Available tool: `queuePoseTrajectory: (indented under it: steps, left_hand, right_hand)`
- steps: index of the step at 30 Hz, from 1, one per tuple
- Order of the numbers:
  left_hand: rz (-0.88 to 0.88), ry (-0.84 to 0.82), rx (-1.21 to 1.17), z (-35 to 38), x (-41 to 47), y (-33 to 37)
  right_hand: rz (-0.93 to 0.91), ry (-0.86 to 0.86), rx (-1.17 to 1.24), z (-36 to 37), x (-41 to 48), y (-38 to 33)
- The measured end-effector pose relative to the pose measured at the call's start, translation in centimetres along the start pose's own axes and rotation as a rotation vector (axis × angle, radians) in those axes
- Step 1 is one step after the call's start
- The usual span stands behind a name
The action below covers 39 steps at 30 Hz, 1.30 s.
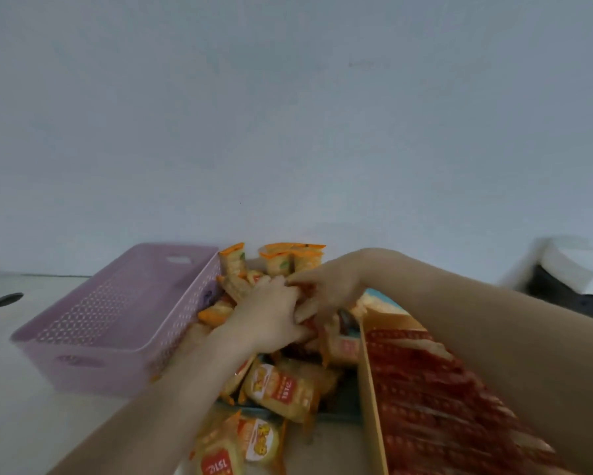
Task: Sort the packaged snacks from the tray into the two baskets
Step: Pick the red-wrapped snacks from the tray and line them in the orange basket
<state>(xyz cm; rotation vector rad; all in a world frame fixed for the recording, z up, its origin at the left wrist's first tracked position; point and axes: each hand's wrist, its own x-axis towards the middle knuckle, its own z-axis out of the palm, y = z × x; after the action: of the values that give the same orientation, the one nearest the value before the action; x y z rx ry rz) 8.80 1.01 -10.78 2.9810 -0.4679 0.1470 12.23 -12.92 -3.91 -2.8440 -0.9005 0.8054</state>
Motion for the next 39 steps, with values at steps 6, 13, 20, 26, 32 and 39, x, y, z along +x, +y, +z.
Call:
queuePoseTrajectory:
  steps: [6,13,20,26,32,39]
  left_hand:
    - [-0.064,0.164,-0.555,-1.0,-0.9,-2.9]
    - [-0.071,-0.482,0.046,-4.7,-3.7,-2.4]
    - [0.042,-0.288,0.114,0.3,-4.9,-0.8]
    - [-0.020,0.069,-0.086,1.8,-3.2,0.1]
    - [-0.066,0.234,-0.452,-0.8,-4.3,0.8]
    - [0.254,0.320,-0.461,-4.9,-7.4,8.7]
  right_hand:
    - [0.090,0.108,-0.320,0.0,1.4,0.8]
    - [0.325,0.086,-0.325,-0.3,-0.1,3.6]
    - [0.218,0.244,0.194,0.6,-0.7,5.4]
    - [0.055,0.575,0.751,0.6,-4.1,4.7]
    - [-0.068,0.755,0.944,0.6,-10.0,3.8]
    - [-0.062,0.672,0.732,2.5,-15.5,4.4]
